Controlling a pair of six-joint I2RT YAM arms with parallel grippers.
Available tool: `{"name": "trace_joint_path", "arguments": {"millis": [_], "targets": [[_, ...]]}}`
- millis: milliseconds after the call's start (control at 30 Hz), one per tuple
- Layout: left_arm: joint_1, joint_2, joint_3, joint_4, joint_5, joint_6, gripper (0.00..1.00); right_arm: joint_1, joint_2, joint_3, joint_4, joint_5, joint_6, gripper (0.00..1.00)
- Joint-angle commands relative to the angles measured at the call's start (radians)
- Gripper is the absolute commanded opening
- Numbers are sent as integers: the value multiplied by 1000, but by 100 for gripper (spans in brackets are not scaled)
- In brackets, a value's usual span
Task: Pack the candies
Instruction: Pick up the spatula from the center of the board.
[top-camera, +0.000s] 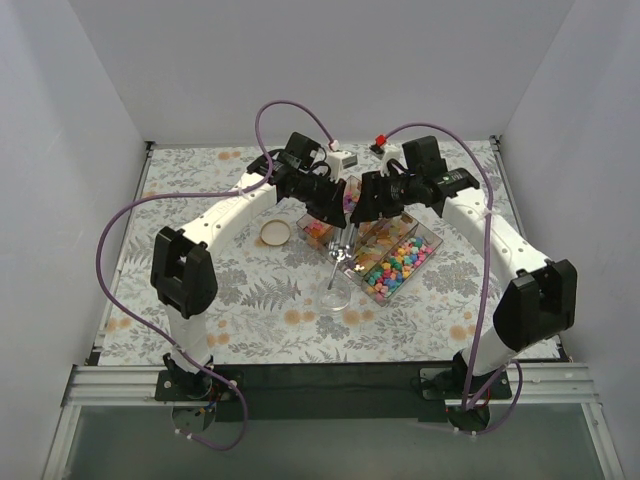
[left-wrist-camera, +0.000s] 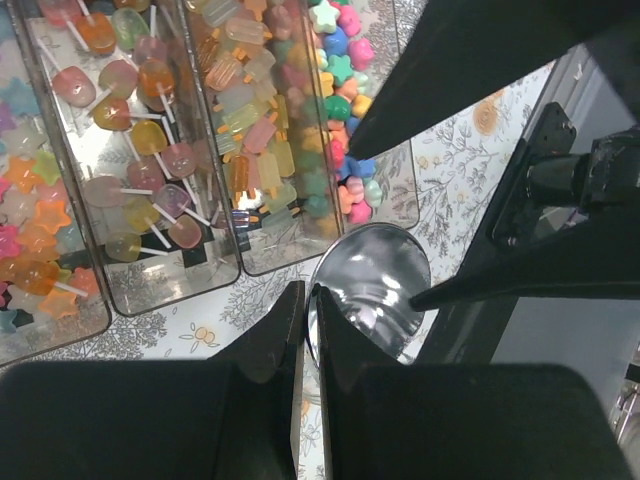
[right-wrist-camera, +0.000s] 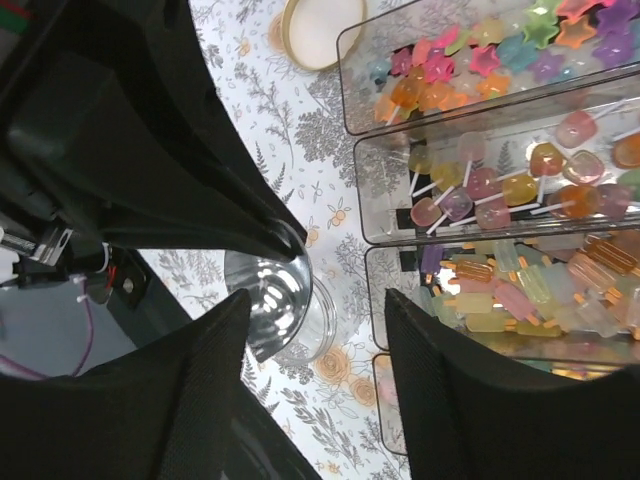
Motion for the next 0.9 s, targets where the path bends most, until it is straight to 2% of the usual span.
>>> {"name": "trace_joint_path", "arguments": {"millis": [0,367,433,533,667,700,833,867], "targets": [[-11,-68,25,-24,66,34,0,-9,30,11,22,-110,-23,61],[-13,-76,16,-33,89,86,0,-14,104,34,48,-213,-3,37],[-14,-76,16,-36,99,94,0,-14,112,35,51,-224,-1,36],[-17,-76,13,-48,104,112,0,-14,120,38,57,-256,0,26],[-16,-86,7,-45,86,119,0,-15,126,38,59,-271,3,1],[-16,-91,4,-35,75,114,0,-18,124,34,59,-270,7,1],[-16,-148,-51,50,-54,82,22,-53,110,12,68,-248,59,1],[-16,-187,-96,77,-118,77,33,-76,104,6,82,-239,95,1]]}}
